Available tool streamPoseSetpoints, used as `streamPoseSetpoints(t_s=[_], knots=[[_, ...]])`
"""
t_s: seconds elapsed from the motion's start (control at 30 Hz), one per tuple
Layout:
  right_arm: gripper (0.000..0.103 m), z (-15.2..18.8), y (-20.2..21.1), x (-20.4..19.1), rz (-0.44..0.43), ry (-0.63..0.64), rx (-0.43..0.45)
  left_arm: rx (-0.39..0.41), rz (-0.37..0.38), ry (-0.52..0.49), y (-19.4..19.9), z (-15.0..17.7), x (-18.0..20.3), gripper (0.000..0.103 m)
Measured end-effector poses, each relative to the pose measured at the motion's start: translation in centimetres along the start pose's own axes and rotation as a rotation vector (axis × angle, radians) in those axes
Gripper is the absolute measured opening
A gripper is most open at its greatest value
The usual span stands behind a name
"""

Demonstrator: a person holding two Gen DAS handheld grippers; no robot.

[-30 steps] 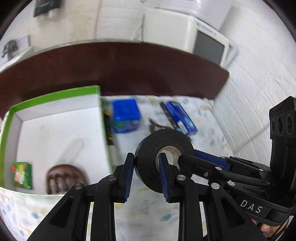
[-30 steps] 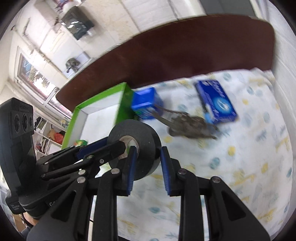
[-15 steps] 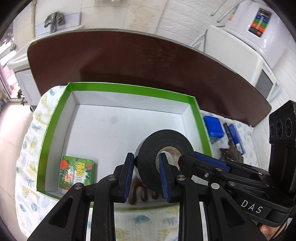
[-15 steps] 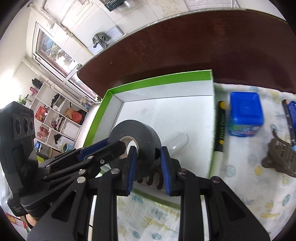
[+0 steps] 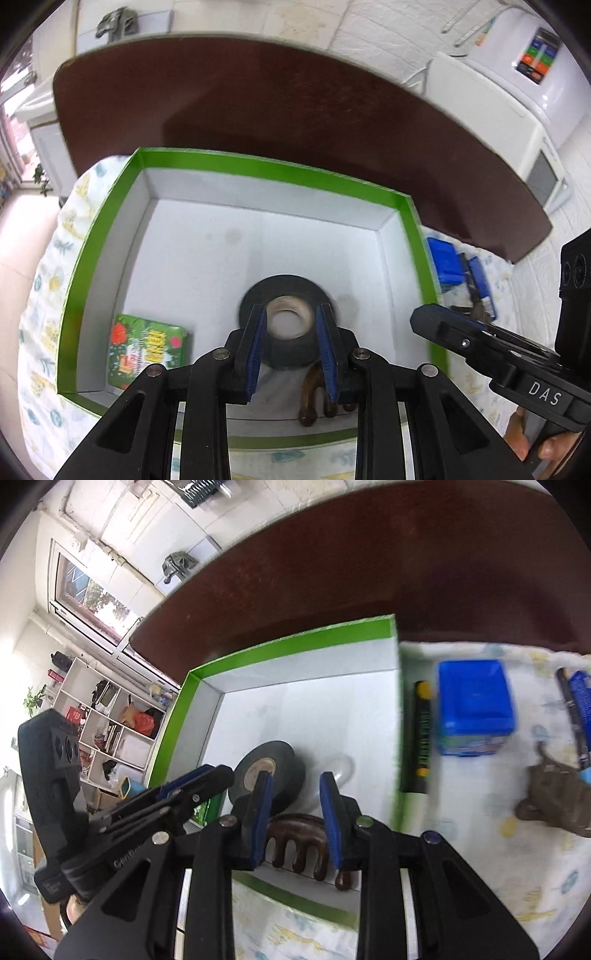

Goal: Organize rigid objects
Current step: 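Carry the tape roll into the white box and release it, then move the right gripper to the brown hair claw clip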

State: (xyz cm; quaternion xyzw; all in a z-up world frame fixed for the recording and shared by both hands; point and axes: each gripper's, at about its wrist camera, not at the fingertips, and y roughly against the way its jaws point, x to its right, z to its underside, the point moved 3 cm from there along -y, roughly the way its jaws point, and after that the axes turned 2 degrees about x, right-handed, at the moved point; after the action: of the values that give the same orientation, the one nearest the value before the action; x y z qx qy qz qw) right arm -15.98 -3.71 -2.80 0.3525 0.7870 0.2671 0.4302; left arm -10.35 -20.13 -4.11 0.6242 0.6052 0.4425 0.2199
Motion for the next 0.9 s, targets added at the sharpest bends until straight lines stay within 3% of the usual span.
streamPoseSetpoints(t_s=[0.17,0.3,0.43,0.67,0.77,0.9], knots=[[0.027,-0.2,5.5,3.4,0.112,0.014,0.090,0.020,0.054,-0.072,0.8,-0.6,4.7,0.026],[0.027,-0.4,9.3,9.8,0.199,-0.091,0.152,-0.008,0.095,-0.124,0.0,-0.6,8.9,0.026],[0.028,-0.4,10.0,14.9,0.274,-0.214,0.162,-0.051,0.119,-0.157,-1.1,0.5,12.0,0.026],[0.028,-1.0,6.1,16.8,0.204,-0.250,0.071,-0.099,0.082,-0.187,-2.1,2.0,13.6,0.026],[0.028,0.4,7.2,15.4,0.191,-0.157,0.072,-0.104,0.074,-0.174,-2.3,2.1,13.4,0.026],[0.028,5.1,9.4,13.2,0.113,-0.019,0.009,-0.095,0.060,-0.151,-2.2,2.3,13.2,0.026]])
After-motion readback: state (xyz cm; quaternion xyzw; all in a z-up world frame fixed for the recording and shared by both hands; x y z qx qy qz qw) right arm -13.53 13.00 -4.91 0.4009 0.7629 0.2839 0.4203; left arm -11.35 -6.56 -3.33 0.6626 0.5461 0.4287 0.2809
